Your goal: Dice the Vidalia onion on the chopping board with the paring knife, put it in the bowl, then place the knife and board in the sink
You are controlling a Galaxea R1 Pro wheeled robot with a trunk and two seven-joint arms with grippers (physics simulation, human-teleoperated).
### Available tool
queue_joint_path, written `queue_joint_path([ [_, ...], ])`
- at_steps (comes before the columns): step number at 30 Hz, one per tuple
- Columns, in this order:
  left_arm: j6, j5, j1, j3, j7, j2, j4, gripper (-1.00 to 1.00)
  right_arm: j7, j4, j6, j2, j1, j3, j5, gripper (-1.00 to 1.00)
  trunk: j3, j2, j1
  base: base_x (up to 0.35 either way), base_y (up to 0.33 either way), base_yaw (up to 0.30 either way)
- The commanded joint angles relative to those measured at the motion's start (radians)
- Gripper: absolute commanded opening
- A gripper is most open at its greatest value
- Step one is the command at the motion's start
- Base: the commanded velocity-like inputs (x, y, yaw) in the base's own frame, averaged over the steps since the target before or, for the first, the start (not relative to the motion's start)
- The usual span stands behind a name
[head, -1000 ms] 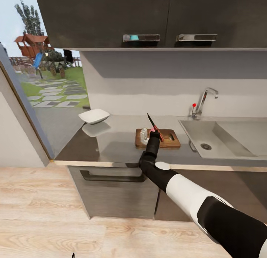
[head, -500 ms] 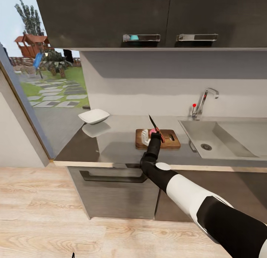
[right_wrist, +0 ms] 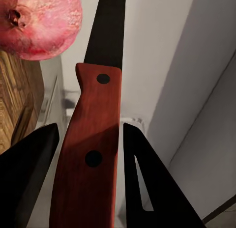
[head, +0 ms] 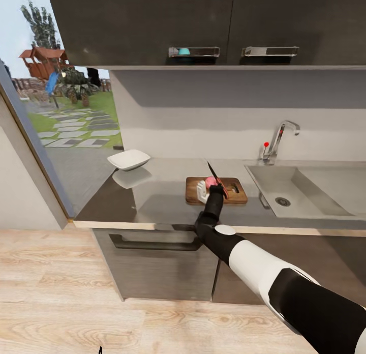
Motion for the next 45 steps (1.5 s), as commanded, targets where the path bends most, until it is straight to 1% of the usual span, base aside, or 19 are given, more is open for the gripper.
queue_joint_path([
  [1, -0.005, 0.005, -0.002, -0.001, -0.002, 0.0, 0.003, 1.0, -0.004, 0.005, 0.004, 0.0, -0.001, 0.007, -0.003, -1.0, -0.001, -0.001, 0.0, 0.0, 0.0, 0.0],
  [7, -0.005, 0.005, -0.002, -0.001, -0.002, 0.0, 0.003, 1.0, -0.002, 0.016, 0.004, 0.0, -0.001, 0.006, -0.004, -1.0, -0.001, -0.001, 0.0, 0.0, 0.0, 0.0],
  [10, -0.005, 0.005, -0.002, -0.001, -0.002, 0.0, 0.003, 1.0, -0.002, 0.048, -0.003, 0.0, -0.001, 0.006, -0.004, -1.0, -0.001, -0.001, 0.0, 0.0, 0.0, 0.0],
  [27, -0.005, 0.005, -0.002, -0.001, -0.002, 0.0, 0.003, 1.0, -0.005, 0.044, -0.004, 0.0, -0.001, 0.006, -0.002, -1.0, -0.001, -0.001, 0.0, 0.0, 0.0, 0.0],
  [33, -0.005, 0.005, -0.002, -0.001, -0.002, 0.0, 0.003, 1.0, -0.01, 0.02, -0.002, 0.0, -0.001, 0.006, 0.002, -1.0, -0.001, -0.001, 0.0, 0.0, 0.0, 0.0],
  [39, -0.005, 0.005, -0.002, -0.001, -0.002, 0.0, 0.003, 1.0, -0.011, -0.079, 0.016, 0.0, -0.001, 0.003, 0.005, -1.0, -0.001, -0.001, 0.0, 0.0, 0.0, 0.0],
  [45, -0.005, 0.005, -0.002, -0.001, -0.002, 0.0, 0.003, 1.0, -0.011, -0.11, 0.036, 0.0, -0.001, 0.002, 0.006, -1.0, -0.001, -0.001, 0.0, 0.0, 0.0, 0.0],
])
